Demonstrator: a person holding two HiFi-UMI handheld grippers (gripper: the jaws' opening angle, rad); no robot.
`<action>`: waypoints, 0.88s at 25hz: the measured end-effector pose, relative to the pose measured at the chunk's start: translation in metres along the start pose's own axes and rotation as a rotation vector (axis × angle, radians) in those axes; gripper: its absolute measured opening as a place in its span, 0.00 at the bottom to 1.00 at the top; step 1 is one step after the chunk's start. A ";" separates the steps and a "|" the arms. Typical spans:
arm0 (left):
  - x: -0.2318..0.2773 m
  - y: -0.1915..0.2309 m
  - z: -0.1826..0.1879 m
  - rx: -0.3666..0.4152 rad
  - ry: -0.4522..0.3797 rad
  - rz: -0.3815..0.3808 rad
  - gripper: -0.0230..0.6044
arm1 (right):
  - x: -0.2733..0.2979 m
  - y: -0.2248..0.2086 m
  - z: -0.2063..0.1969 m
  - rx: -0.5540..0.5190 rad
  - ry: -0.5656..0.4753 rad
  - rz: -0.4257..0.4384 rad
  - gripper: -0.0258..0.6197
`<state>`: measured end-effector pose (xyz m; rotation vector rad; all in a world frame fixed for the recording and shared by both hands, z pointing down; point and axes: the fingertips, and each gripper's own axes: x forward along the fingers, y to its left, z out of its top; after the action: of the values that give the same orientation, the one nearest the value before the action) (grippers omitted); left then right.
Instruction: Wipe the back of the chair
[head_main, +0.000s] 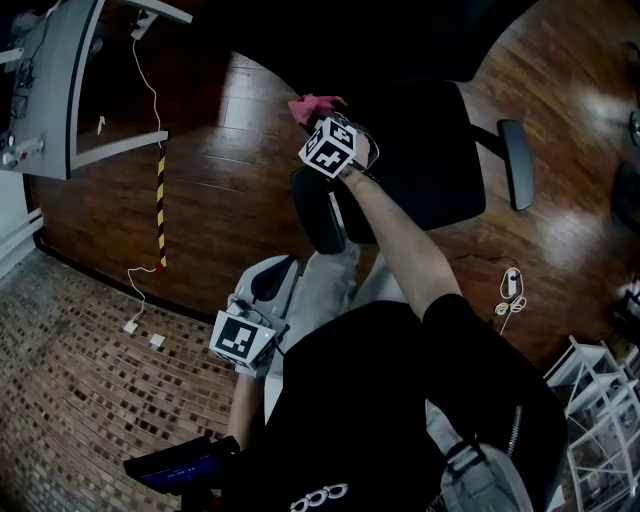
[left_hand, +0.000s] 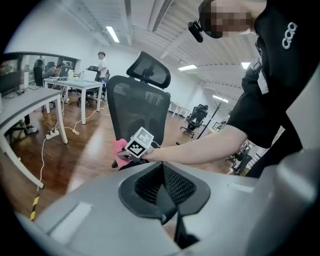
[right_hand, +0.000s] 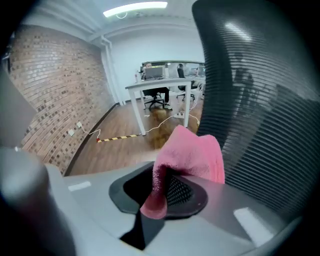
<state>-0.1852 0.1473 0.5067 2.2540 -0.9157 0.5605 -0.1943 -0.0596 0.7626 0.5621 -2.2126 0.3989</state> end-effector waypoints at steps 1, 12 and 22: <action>0.000 -0.002 -0.001 0.002 0.002 0.001 0.02 | 0.000 0.004 -0.005 -0.030 0.012 0.012 0.12; 0.046 -0.028 0.014 0.014 0.028 -0.074 0.02 | -0.077 -0.155 -0.121 0.164 0.151 -0.236 0.12; 0.116 -0.063 0.034 0.038 0.057 -0.158 0.02 | -0.184 -0.292 -0.222 0.372 0.251 -0.511 0.12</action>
<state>-0.0567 0.1055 0.5260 2.3068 -0.6971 0.5717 0.2027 -0.1594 0.7888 1.1742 -1.6829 0.5731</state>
